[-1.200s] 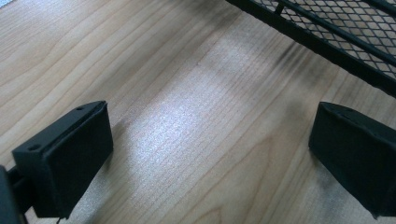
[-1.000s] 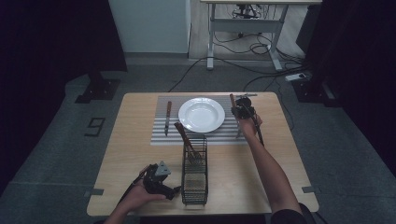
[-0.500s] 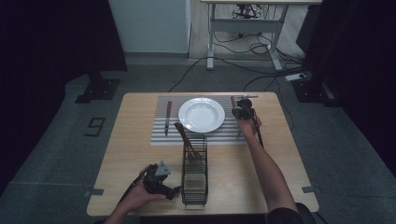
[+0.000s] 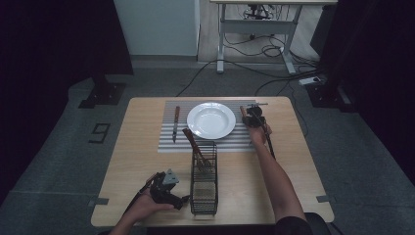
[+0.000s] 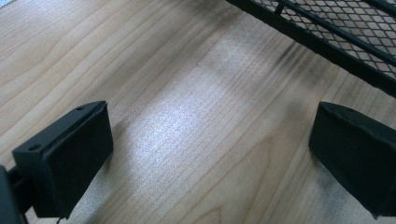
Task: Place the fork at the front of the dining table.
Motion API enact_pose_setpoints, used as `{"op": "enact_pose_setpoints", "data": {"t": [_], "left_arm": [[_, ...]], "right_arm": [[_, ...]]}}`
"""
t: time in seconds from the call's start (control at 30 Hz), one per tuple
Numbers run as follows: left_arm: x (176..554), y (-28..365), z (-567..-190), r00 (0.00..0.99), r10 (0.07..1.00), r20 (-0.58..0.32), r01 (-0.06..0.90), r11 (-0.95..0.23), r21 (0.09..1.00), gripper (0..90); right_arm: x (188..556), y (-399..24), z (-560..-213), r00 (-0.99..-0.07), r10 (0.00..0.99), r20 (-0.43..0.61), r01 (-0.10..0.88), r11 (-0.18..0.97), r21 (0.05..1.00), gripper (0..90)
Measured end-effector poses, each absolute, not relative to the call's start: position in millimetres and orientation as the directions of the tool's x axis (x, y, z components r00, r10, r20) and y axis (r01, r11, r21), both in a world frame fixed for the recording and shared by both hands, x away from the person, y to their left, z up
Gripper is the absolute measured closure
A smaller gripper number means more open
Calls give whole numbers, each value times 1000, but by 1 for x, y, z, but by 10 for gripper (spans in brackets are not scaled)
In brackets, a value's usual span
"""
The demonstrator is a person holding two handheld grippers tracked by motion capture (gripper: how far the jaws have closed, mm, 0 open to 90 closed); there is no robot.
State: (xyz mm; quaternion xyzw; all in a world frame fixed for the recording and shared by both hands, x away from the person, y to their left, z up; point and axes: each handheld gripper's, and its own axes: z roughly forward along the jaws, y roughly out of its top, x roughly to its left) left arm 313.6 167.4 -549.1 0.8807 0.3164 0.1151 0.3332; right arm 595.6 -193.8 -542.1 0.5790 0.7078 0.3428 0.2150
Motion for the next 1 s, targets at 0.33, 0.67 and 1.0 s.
{"op": "enact_pose_setpoints", "data": {"t": [0.33, 0.67, 1.0], "left_arm": [[314, 167, -549, 773, 634, -8, 481, -578, 660, 0], [314, 167, -549, 773, 634, -8, 481, -578, 660, 0], [314, 167, -549, 773, 634, -8, 481, -578, 660, 0]], "right_arm": [[596, -190, -545, -237, 969, 74, 672, 108, 732, 772], [594, -190, -543, -248, 967, 53, 676, 134, 724, 730], [592, -196, -537, -265, 963, 53, 677, 147, 722, 744]]}}
